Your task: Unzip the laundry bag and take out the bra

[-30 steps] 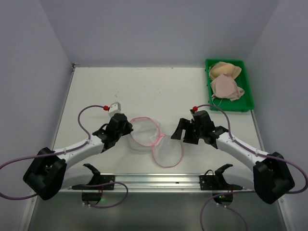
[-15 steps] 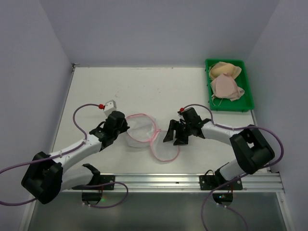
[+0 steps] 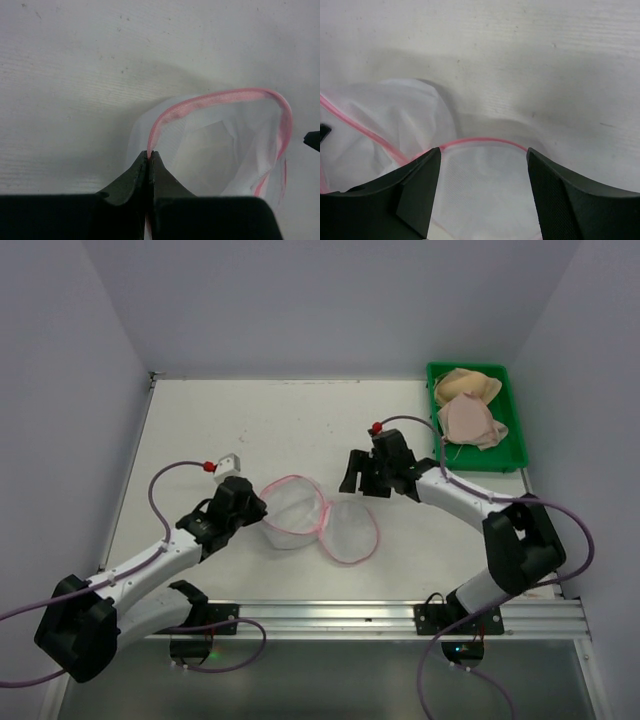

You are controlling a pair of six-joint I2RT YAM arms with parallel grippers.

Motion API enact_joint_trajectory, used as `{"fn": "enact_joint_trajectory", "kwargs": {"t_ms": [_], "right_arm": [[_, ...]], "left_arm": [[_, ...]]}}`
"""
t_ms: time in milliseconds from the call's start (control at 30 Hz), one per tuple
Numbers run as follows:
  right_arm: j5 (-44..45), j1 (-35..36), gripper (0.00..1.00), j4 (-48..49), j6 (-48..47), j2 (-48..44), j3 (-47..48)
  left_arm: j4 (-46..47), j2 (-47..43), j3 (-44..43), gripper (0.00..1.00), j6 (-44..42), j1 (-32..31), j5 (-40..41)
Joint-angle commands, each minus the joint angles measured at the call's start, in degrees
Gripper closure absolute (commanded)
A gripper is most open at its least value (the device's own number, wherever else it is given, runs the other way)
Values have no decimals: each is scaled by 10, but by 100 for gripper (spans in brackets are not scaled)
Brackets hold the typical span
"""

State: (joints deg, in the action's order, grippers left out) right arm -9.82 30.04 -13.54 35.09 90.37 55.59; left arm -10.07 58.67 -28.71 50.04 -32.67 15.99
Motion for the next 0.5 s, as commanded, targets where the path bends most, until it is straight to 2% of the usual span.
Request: {"fn": "enact_joint_trajectory", "kwargs": {"t_ms": [0, 200, 433, 467], "right_arm": [[78, -3, 28, -41, -10, -77, -35], [41, -17, 30, -54, 14, -104, -144], [-8, -17, 37, -47, 12, -83, -164], [-14, -17, 41, -41, 9, -76, -163]], "left_arm": [[4, 13, -18, 94, -6, 2, -16], [12, 46, -33, 94, -12, 3, -22], [8, 43, -34, 94, -8, 3, -16], [6, 42, -35, 94, -7, 2, -15]]}}
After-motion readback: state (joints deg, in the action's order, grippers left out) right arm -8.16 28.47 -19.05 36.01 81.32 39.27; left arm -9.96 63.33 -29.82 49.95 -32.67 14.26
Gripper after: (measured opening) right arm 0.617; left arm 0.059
